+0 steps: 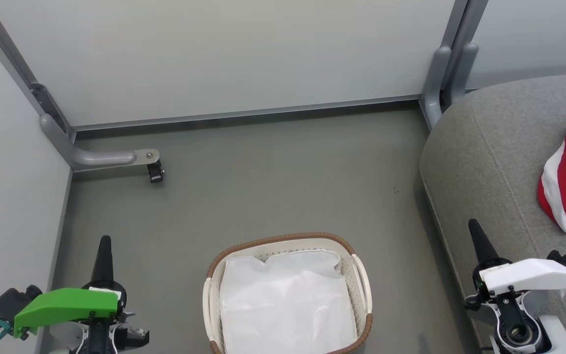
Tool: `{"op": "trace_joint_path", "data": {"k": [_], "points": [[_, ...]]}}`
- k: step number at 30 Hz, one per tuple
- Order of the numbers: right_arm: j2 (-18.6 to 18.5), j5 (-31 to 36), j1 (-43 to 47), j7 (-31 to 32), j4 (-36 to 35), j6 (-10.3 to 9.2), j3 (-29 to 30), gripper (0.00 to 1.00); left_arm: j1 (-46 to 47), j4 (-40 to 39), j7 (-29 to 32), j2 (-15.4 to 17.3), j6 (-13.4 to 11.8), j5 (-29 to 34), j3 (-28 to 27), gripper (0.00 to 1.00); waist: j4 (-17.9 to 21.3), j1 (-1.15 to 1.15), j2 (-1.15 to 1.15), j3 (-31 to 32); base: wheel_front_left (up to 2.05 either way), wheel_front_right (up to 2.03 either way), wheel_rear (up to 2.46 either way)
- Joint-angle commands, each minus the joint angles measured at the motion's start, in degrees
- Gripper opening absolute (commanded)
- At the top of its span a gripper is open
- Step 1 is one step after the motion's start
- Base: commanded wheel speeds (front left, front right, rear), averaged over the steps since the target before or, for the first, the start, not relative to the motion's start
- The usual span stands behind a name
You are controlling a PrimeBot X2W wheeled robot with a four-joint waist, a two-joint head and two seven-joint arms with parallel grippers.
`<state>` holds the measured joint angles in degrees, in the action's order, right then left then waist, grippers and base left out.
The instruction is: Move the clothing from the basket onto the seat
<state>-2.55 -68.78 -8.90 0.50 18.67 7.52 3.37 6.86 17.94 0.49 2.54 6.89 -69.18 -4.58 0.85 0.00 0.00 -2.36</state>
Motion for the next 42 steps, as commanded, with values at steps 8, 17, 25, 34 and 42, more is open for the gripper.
{"op": "trace_joint_path", "data": {"k": [8,17,25,34,42], "points": [[-0.35,-5.22,0.76,1.31,-1.52,-0.03,0.87,0.0,-0.29,-1.26,1.3,0.41,0.36,-5.18,-0.6,0.0,-0.14,0.0,0.0,0.36,0.0,0.0,0.0],[-0.38,-9.48,1.26,2.43,-2.3,-0.03,1.43,0.0,-0.43,-1.99,2.49,0.44,0.46,-9.37,-0.95,0.0,-0.28,0.0,0.0,0.72,0.0,0.0,0.0],[-0.41,-13.1,1.66,3.45,-2.99,-0.04,1.91,0.0,-0.56,-2.49,3.43,0.46,0.55,-12.88,-1.27,0.0,-0.41,0.0,0.0,1.05,0.0,0.0,0.0],[-0.44,-16.99,2.25,4.49,-3.65,-0.04,2.45,0.0,-0.7,-3.02,4.42,0.48,0.66,-16.66,-1.6,0.0,-0.56,0.0,0.0,1.43,0.0,0.0,0.0],[-0.46,-20.15,2.61,5.23,-4.23,-0.04,2.85,0.0,-0.81,-3.56,5.28,0.49,0.76,-19.85,-1.86,0.0,-0.68,0.0,0.0,1.76,0.0,0.0,0.0]]}}
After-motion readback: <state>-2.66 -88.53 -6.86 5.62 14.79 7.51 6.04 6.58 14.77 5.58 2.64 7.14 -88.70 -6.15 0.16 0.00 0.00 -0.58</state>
